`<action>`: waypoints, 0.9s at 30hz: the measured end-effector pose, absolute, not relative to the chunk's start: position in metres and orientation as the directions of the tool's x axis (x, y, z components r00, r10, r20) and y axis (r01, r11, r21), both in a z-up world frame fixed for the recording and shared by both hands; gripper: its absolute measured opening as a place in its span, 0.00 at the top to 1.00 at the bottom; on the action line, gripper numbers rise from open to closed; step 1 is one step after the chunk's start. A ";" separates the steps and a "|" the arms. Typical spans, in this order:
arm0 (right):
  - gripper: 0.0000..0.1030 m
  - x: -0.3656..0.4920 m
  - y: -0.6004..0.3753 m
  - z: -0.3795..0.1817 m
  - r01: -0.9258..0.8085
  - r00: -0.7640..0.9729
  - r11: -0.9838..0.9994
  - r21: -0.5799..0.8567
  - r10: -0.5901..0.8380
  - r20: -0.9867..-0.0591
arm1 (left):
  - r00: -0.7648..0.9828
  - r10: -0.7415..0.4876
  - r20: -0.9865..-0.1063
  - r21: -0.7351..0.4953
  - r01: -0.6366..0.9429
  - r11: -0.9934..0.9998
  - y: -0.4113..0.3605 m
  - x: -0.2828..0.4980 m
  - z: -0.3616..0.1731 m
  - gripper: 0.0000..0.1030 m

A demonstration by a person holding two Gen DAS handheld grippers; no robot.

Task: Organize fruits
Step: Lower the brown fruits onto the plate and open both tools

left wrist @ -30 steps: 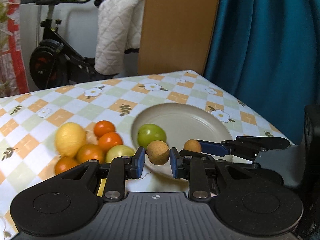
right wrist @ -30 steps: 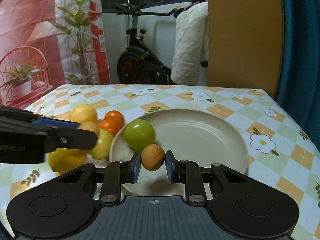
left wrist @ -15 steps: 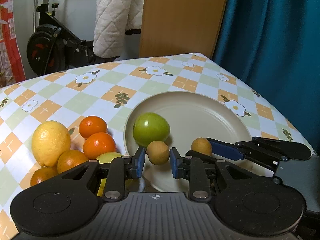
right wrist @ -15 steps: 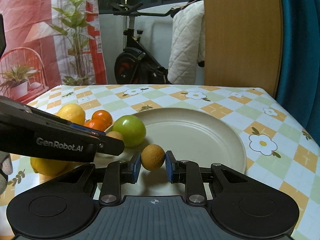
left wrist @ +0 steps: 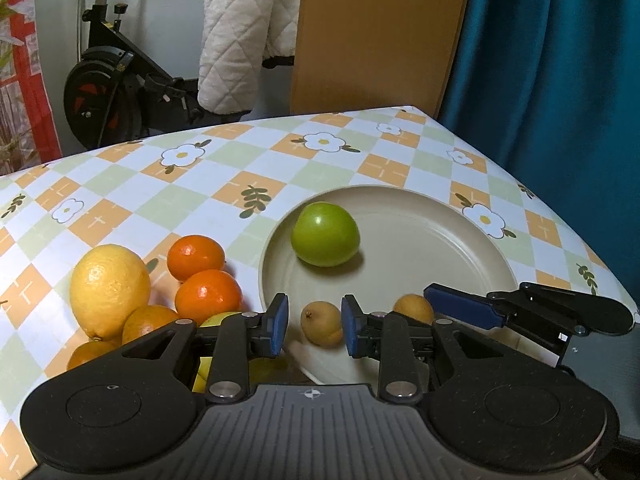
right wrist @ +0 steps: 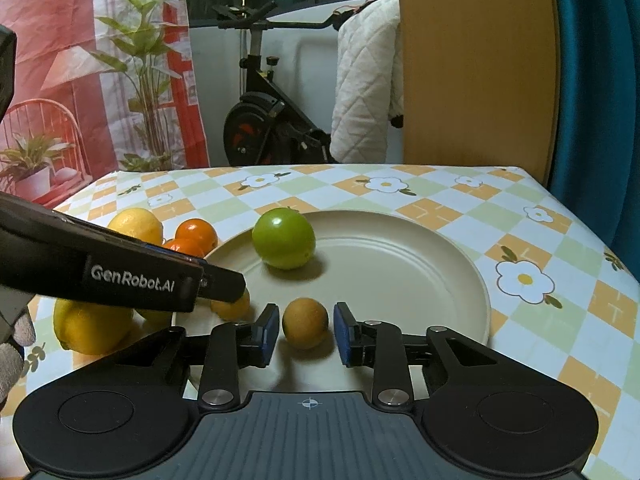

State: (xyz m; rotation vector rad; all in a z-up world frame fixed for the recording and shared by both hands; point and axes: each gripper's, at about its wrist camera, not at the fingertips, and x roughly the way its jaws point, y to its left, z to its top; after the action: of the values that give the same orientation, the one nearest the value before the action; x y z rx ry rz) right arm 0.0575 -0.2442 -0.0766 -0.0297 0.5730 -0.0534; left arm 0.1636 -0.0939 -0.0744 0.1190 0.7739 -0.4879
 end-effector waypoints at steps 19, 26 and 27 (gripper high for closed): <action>0.55 0.033 -0.224 -0.064 0.022 0.883 0.998 -0.061 -0.048 -0.468 | 0.664 -0.398 -0.633 -0.084 0.453 0.888 -0.069 0.132 -0.048 0.46; 0.55 0.025 -0.206 -0.063 -0.026 0.891 0.997 -0.074 -0.010 -0.453 | 0.705 -0.380 -0.599 -0.112 0.396 0.911 -0.039 0.113 -0.037 0.46; 0.55 0.023 -0.203 -0.063 -0.036 0.892 0.996 -0.078 -0.003 -0.452 | 0.711 -0.373 -0.596 -0.114 0.385 0.916 -0.033 0.110 -0.036 0.46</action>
State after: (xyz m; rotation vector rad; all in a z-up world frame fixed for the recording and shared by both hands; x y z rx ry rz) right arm 0.0233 -0.2030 -0.0625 -0.0847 0.4687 0.0169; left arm 0.1100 -0.0333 -0.0358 0.0189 0.6564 -0.4204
